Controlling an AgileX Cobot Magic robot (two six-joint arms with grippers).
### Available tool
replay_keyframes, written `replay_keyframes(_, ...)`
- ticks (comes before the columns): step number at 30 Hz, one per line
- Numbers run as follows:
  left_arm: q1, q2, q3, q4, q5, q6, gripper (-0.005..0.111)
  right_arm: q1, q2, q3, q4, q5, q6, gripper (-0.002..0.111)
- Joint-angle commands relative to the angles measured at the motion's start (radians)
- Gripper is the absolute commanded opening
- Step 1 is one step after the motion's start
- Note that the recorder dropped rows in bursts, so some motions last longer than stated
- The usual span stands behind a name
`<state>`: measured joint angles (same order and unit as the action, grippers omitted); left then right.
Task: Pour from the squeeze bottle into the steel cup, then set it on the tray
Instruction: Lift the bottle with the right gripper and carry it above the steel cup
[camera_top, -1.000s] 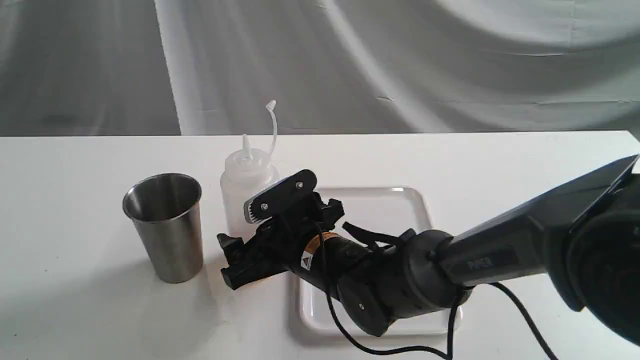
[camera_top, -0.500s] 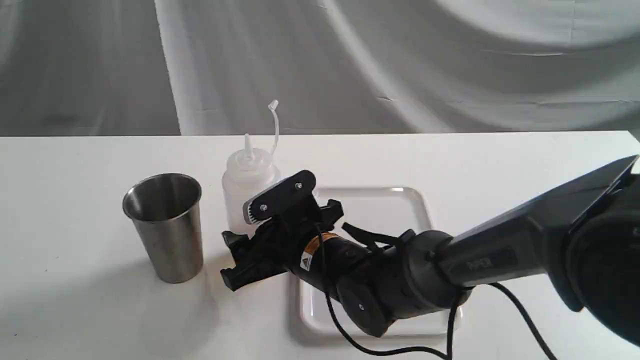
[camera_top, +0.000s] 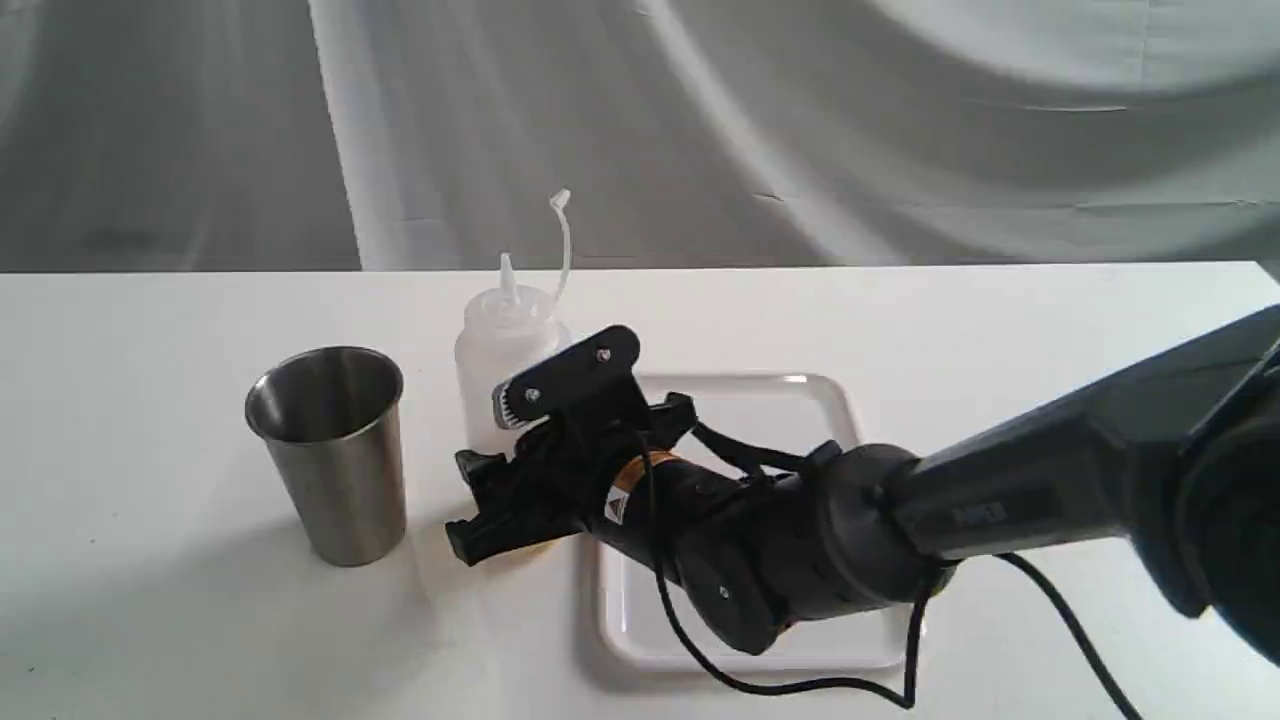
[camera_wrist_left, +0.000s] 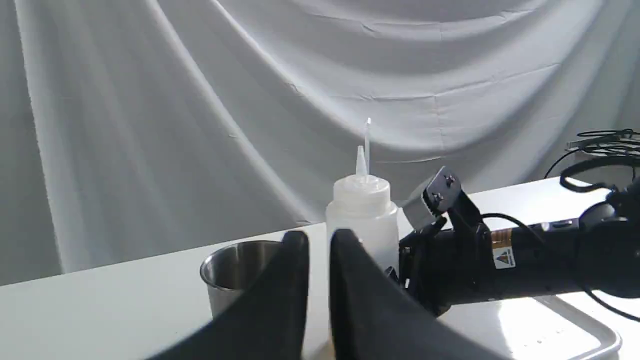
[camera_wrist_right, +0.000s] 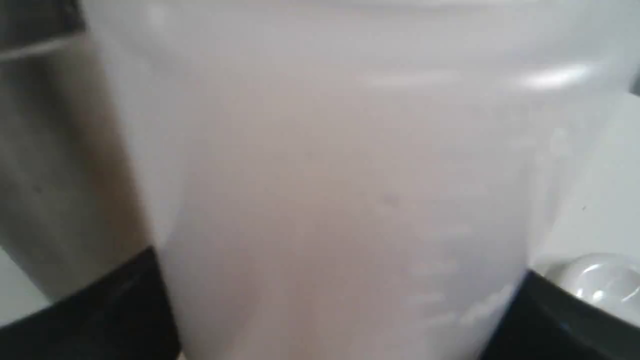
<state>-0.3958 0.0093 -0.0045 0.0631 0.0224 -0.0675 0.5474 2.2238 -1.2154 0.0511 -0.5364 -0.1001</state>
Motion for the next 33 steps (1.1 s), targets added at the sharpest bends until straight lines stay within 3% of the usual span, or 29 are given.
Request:
replay_keyframes(1, 0.002, 0.007, 0.004, 0.004, -0.010, -0.001, 0.008, 0.001, -0.101, -0.003, 0.003, 0.055, -0.090, 0.005)
replay_keyframes(18, 0.002, 0.007, 0.004, 0.004, -0.010, -0.001, 0.008, 0.001, -0.470, -0.045, -0.004, 0.639, -0.139, 0.003)
replay_keyframes(23, 0.002, 0.007, 0.004, 0.004, -0.010, -0.001, 0.008, 0.001, -0.466, -0.174, -0.127, 0.863, -0.139, 0.000)
replay_keyframes(30, 0.002, 0.007, 0.004, 0.004, -0.010, -0.001, 0.008, 0.013, -0.424, -0.274, -0.307, 0.992, -0.101, 0.000)
replay_keyframes(33, 0.002, 0.007, 0.004, 0.004, -0.010, -0.001, 0.008, 0.053, -0.383, -0.306, -0.480, 1.044, -0.020, 0.000)
